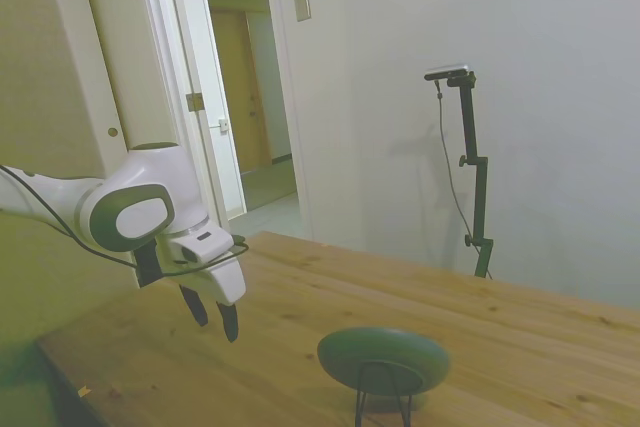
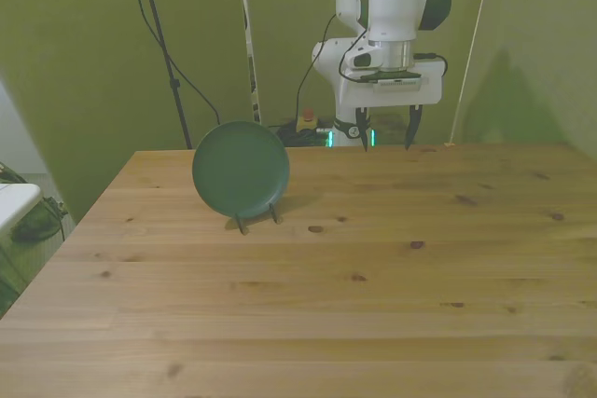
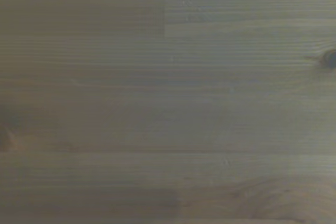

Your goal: Unload the plate

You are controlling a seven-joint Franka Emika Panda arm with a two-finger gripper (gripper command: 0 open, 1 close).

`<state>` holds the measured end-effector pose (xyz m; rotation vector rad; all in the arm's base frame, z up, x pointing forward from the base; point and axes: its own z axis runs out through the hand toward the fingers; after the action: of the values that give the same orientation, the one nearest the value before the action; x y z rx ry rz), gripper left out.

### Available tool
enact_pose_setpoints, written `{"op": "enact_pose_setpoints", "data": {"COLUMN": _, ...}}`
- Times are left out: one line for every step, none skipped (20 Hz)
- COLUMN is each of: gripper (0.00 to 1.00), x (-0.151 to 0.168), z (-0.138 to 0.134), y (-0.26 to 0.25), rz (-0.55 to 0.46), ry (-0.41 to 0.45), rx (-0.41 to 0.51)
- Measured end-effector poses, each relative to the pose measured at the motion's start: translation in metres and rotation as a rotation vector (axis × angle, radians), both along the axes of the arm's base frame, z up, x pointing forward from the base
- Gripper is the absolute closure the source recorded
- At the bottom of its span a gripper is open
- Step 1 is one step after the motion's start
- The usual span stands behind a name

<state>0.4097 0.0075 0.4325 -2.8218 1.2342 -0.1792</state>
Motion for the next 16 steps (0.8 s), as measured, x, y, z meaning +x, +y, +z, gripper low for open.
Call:
{"op": "enact_pose_setpoints", "data": {"gripper": 0.00, "x": 0.000, "z": 0.000, "y": 0.000, "rz": 0.000, "ry": 0.000, "rx": 0.000}}
{"op": "enact_pose_setpoints", "data": {"gripper": 0.00, "x": 0.000, "z": 0.000, "y": 0.000, "rz": -0.001, "ry": 0.000, "rx": 0.000}}
{"op": "enact_pose_setpoints", "data": {"gripper": 0.00, "x": 0.002, "z": 0.005, "y": 0.001, "rz": -0.008, "ry": -0.017, "rx": -0.005}}
{"op": "enact_pose_setpoints", "data": {"gripper": 0.00, "x": 0.004, "z": 0.018, "y": 0.004, "rz": -0.021, "ry": -0.049, "rx": -0.015}}
{"op": "enact_pose_setpoints", "data": {"gripper": 0.00, "x": 0.006, "z": 0.033, "y": 0.008, "rz": -0.033, "ry": -0.083, "rx": -0.027}}
{"op": "enact_pose_setpoints", "data": {"gripper": 0.00, "x": 0.007, "z": 0.049, "y": 0.012, "rz": -0.047, "ry": -0.119, "rx": -0.038}}
{"op": "enact_pose_setpoints", "data": {"gripper": 0.00, "x": 0.007, "z": 0.066, "y": 0.016, "rz": -0.064, "ry": -0.153, "rx": -0.050}}
{"op": "enact_pose_setpoints", "data": {"gripper": 0.00, "x": 0.006, "z": 0.080, "y": 0.017, "rz": -0.088, "ry": -0.183, "rx": -0.069}}
{"op": "enact_pose_setpoints", "data": {"gripper": 0.00, "x": 0.006, "z": 0.092, "y": 0.015, "rz": -0.117, "ry": -0.204, "rx": -0.093}}
{"op": "enact_pose_setpoints", "data": {"gripper": 0.00, "x": 0.006, "z": 0.103, "y": 0.010, "rz": -0.150, "ry": -0.225, "rx": -0.120}}
{"op": "enact_pose_setpoints", "data": {"gripper": 0.00, "x": 0.006, "z": 0.110, "y": 0.003, "rz": -0.187, "ry": -0.238, "rx": -0.146}}
{"op": "enact_pose_setpoints", "data": {"gripper": 0.00, "x": 0.006, "z": 0.117, "y": -0.008, "rz": -0.224, "ry": -0.247, "rx": -0.172}}
{"op": "enact_pose_setpoints", "data": {"gripper": 0.00, "x": 0.007, "z": 0.123, "y": -0.021, "rz": -0.263, "ry": -0.254, "rx": -0.201}}
{"op": "enact_pose_setpoints", "data": {"gripper": 0.00, "x": 0.006, "z": 0.129, "y": -0.035, "rz": -0.304, "ry": -0.262, "rx": -0.229}}
{"op": "enact_pose_setpoints", "data": {"gripper": 0.00, "x": 0.006, "z": 0.134, "y": -0.050, "rz": -0.340, "ry": -0.269, "rx": -0.255}}
{"op": "enact_pose_setpoints", "data": {"gripper": 0.00, "x": 0.004, "z": 0.139, "y": -0.064, "rz": -0.374, "ry": -0.274, "rx": -0.276}}
